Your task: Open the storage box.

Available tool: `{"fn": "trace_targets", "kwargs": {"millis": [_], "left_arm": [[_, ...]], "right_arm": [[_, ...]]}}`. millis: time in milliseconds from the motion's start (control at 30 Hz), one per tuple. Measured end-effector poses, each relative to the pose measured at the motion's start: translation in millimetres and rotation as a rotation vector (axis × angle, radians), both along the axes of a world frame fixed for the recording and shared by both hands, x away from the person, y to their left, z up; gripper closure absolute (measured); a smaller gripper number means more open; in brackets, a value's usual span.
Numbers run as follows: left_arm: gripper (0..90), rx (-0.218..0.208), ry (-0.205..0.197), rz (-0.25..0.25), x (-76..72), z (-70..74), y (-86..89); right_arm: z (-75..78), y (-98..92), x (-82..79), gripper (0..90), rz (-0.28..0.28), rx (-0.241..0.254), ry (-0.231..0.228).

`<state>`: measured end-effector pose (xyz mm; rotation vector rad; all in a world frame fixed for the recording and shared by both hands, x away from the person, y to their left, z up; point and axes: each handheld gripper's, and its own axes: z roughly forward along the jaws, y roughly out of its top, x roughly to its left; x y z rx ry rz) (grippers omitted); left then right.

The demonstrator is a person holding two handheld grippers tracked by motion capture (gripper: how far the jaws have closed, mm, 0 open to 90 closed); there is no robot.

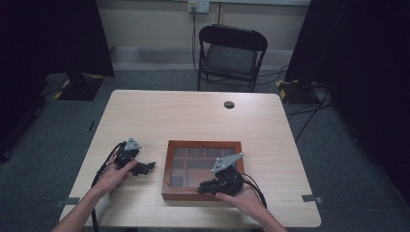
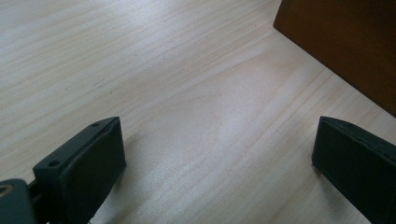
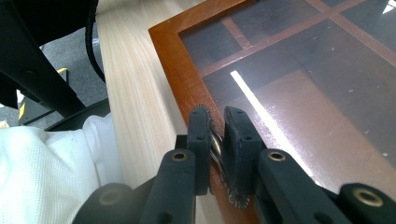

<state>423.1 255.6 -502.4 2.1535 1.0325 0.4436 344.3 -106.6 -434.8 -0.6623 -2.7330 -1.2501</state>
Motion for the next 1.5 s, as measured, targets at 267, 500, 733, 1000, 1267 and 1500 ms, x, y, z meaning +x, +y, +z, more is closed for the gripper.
{"fn": "trace_targets", "kwargs": {"millis": [267, 500, 733, 1000, 1267, 1500], "left_arm": [[1.6, 0.004, 0.001, -0.005, 0.5, 0.1, 0.3], [1.6, 0.005, 0.002, -0.006, 0.6, 0.2, 0.4], [1.5, -0.002, 0.002, -0.002, 0.5, 0.0, 0.0], [1.3, -0.001, 0.003, -0.006, 0.9, -0.1, 0.0], [1.3, -0.001, 0.005, -0.005, 0.8, -0.1, 0.0], [1.3, 0.002, 0.003, -0.005, 0.9, -0.1, 0.1]], "right_arm": [[2.1, 0.5, -0.6, 81.5, 0.001, -0.009, 0.004], [5.4, 0.0, 0.4, 81.6, 0.006, 0.005, 0.004], [11.1, -1.1, 1.0, 81.6, 0.003, 0.022, 0.008], [19.8, -0.5, 2.7, 81.8, 0.001, 0.042, 0.015], [31.5, -1.1, 6.0, 81.8, -0.002, 0.069, 0.019], [42.4, -3.2, 8.8, 81.7, -0.009, 0.087, 0.009]]}}
